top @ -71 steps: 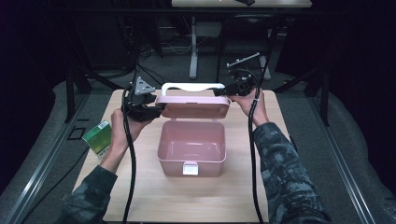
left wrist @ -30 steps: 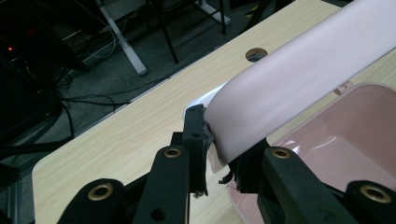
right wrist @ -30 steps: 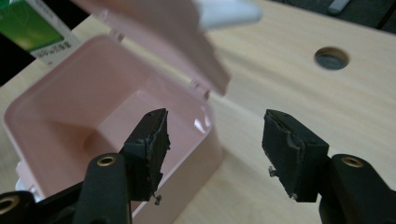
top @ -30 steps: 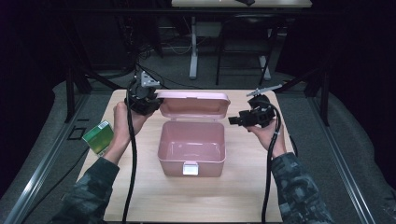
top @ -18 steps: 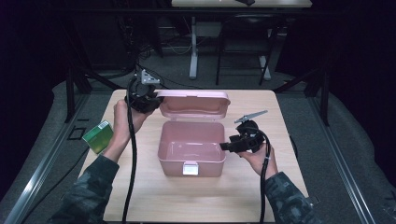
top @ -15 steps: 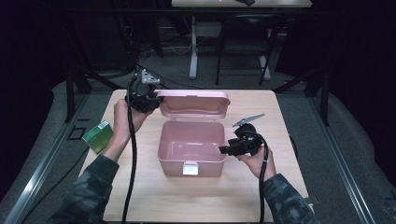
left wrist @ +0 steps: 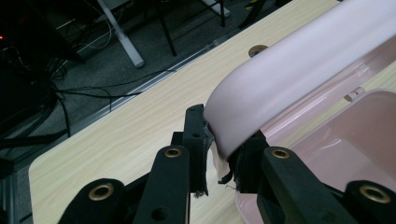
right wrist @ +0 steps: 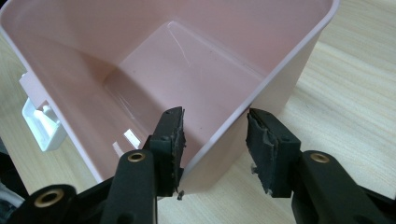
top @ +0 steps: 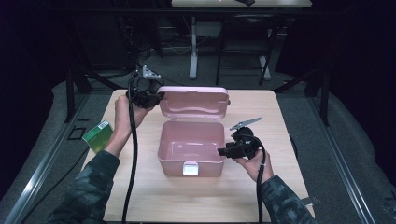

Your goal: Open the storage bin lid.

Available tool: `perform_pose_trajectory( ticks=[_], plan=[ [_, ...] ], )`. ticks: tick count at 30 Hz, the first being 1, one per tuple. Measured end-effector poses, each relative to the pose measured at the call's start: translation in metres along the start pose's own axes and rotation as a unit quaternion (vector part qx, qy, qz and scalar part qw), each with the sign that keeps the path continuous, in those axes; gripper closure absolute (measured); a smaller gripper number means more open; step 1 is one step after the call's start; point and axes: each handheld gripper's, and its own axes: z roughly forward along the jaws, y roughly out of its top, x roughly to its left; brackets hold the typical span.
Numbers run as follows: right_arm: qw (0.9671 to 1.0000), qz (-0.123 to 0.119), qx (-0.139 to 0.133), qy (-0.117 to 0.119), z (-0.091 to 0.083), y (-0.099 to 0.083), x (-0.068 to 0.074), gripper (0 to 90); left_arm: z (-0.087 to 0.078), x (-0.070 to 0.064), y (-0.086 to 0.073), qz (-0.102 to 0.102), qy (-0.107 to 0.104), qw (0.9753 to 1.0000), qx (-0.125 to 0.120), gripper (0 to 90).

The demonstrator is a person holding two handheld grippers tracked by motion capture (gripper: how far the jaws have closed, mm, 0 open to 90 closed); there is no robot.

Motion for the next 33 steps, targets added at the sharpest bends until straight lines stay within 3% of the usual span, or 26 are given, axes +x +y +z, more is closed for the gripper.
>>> perform_pose_trajectory(
  ticks=[10, 12, 27, 33],
  plan=[
    [1.0000, 0.000, -0.001, -0.008, 0.001, 0.000, 0.002, 56.1, 0.012, 0.008, 0.008, -0.004, -0.001, 1.0000, 0.006, 78.6],
    [0.9999, -0.001, -0.001, -0.010, 0.001, 0.000, 0.003, 56.0, 0.017, 0.013, 0.010, -0.014, -0.007, 0.9998, 0.008, 78.7],
    [0.9999, -0.001, 0.001, -0.015, 0.002, 0.000, 0.003, 55.6, 0.047, 0.026, 0.022, -0.021, -0.001, 0.9993, 0.031, 79.2],
    [0.9999, 0.001, 0.001, -0.016, 0.002, 0.000, 0.004, 55.5, 0.061, 0.034, 0.026, -0.034, -0.011, 0.9984, 0.044, 79.2]
  ],
)
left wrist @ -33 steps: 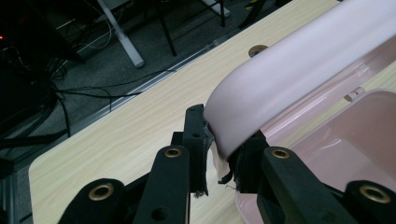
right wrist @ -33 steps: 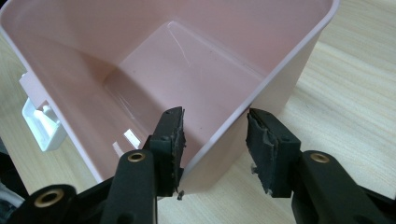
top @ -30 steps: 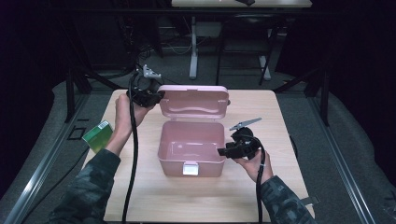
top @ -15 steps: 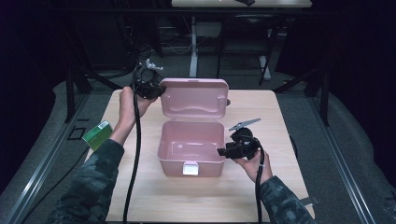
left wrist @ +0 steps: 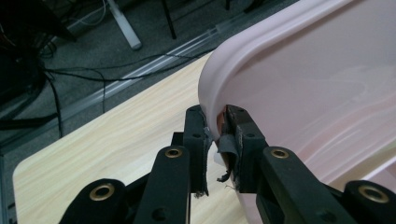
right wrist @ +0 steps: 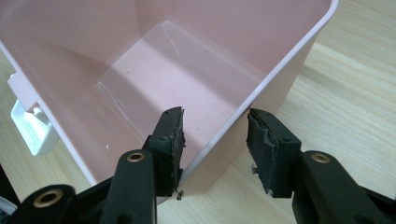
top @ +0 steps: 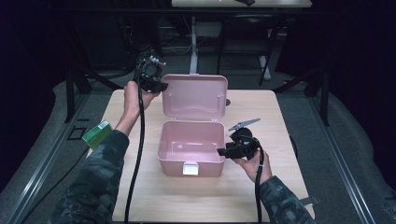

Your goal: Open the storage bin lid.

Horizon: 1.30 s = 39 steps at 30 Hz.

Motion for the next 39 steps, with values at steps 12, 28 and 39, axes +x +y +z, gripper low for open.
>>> perform_pose_trajectory(
  ticks=[12, 28, 39],
  plan=[
    [1.0000, 0.001, 0.000, -0.002, 0.001, 0.000, 0.000, 55.1, 0.021, 0.003, 0.006, -0.002, 0.015, 0.9996, 0.024, 79.0],
    [1.0000, -0.001, 0.002, -0.003, 0.001, 0.000, 0.001, 55.0, 0.041, 0.010, 0.006, -0.025, 0.008, 0.9990, 0.037, 79.3],
    [1.0000, -0.001, 0.002, -0.001, 0.002, 0.000, 0.001, 54.8, 0.065, 0.014, 0.004, -0.043, 0.008, 0.9969, 0.065, 79.2]
  ],
)
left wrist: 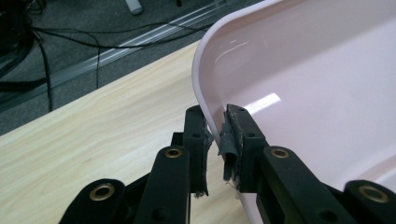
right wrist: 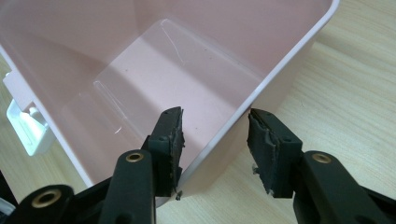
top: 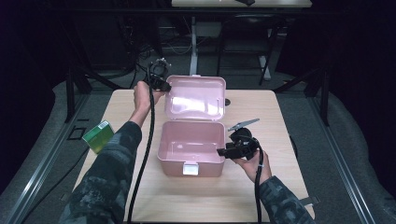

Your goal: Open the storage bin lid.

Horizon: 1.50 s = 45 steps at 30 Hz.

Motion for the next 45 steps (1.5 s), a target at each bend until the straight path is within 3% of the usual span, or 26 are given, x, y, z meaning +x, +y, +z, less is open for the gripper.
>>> perform_pose_trajectory(
  ticks=[6, 17, 27, 36, 42, 45],
  plan=[
    [1.0000, -0.001, 0.001, -0.001, 0.000, 0.000, 0.000, 54.7, 0.016, -0.001, -0.003, -0.005, 0.007, 0.9998, 0.016, 79.6],
    [1.0000, -0.001, -0.001, 0.000, 0.000, -0.001, 0.000, 54.8, 0.038, 0.002, -0.007, -0.030, -0.002, 0.9987, 0.041, 80.6],
    [1.0000, -0.001, -0.002, -0.001, 0.000, -0.001, 0.001, 55.1, 0.056, 0.004, -0.013, -0.055, -0.011, 0.9960, 0.069, 80.7],
    [1.0000, 0.001, -0.003, -0.002, 0.000, -0.002, 0.000, 55.2, 0.063, 0.005, -0.017, -0.061, -0.018, 0.9949, 0.078, 79.8],
    [1.0000, 0.001, -0.003, -0.002, 0.000, -0.002, 0.000, 55.2, 0.060, 0.006, -0.016, -0.051, -0.020, 0.9955, 0.078, 78.6],
    [1.0000, 0.003, -0.004, -0.003, 0.000, -0.002, 0.000, 55.3, 0.059, 0.007, -0.017, -0.054, -0.030, 0.9954, 0.073, 69.8]
  ],
)
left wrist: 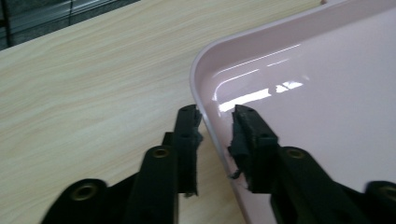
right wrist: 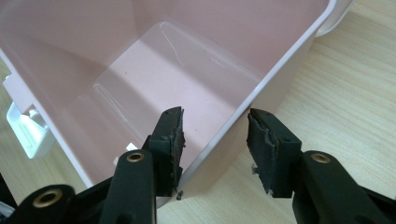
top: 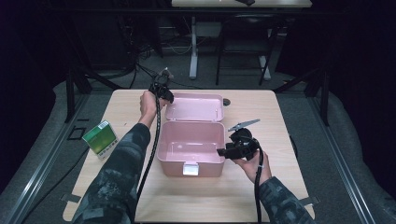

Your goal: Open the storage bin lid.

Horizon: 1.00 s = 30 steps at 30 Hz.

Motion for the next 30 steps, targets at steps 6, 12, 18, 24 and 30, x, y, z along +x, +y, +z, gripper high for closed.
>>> perform_pose_trajectory(
  ticks=[6, 12, 18, 24, 30],
  plan=[
    [1.0000, 0.001, -0.003, -0.001, 0.000, 0.000, 0.000, 55.3, -0.008, -0.004, 0.002, 0.015, 0.008, 0.9999, 0.001, 43.7],
    [0.9999, -0.004, -0.009, 0.002, -0.001, -0.001, 0.000, 51.4, -0.035, -0.002, 0.001, 0.042, 0.008, 0.9989, -0.018, 26.1],
    [0.9994, -0.005, -0.031, 0.015, -0.011, -0.002, -0.003, 33.6, -0.061, 0.004, -0.006, 0.067, -0.009, 0.9975, -0.018, 15.0],
    [0.9987, -0.010, -0.048, 0.013, -0.029, -0.009, -0.009, 15.7, -0.090, 0.014, -0.018, 0.089, -0.009, 0.9959, -0.012, 0.4],
    [0.9981, 0.021, -0.057, -0.007, -0.044, -0.026, -0.023, 0.0, -0.121, 0.018, -0.033, 0.109, -0.003, 0.9938, -0.022, 0.3]
  ],
)
